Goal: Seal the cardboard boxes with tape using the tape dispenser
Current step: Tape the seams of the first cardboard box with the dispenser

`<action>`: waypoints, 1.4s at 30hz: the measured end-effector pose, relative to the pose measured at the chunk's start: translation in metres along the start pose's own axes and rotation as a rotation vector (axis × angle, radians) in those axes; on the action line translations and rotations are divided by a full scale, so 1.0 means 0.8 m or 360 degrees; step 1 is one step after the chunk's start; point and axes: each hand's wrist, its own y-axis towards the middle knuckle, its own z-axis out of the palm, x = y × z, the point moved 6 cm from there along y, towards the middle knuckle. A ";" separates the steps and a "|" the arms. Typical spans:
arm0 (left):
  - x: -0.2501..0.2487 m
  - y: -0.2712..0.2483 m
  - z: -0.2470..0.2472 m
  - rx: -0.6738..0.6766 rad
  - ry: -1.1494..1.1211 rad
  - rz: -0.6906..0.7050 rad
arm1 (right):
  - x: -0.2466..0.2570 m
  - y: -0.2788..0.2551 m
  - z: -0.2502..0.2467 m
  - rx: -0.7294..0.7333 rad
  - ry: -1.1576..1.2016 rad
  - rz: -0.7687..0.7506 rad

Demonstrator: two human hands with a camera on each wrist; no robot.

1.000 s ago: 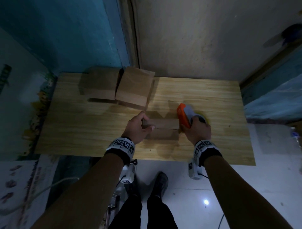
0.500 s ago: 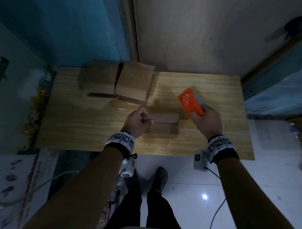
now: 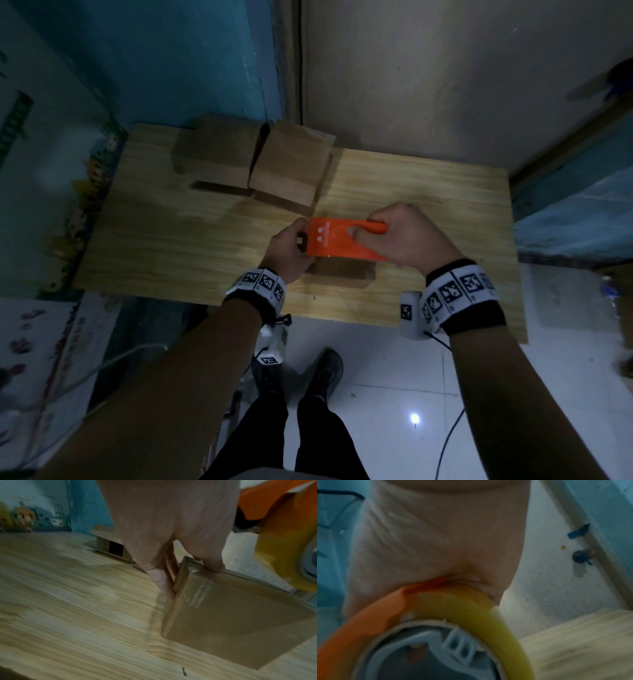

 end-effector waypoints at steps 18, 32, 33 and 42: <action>0.021 -0.007 0.005 0.0036 -0.0499 -0.0156 | -0.007 0.026 0.034 0.0166 0.0465 0.0209; 0.025 -0.008 0.013 0.0041 -0.0658 -0.0106 | -0.004 0.027 0.034 0.0209 0.0438 0.0185; 0.026 -0.009 0.013 0.0031 -0.0669 -0.0112 | -0.003 0.027 0.034 0.0205 0.0437 0.0180; 0.027 -0.013 0.016 0.0040 -0.0844 -0.0086 | -0.002 0.033 0.038 0.0210 0.0313 0.0150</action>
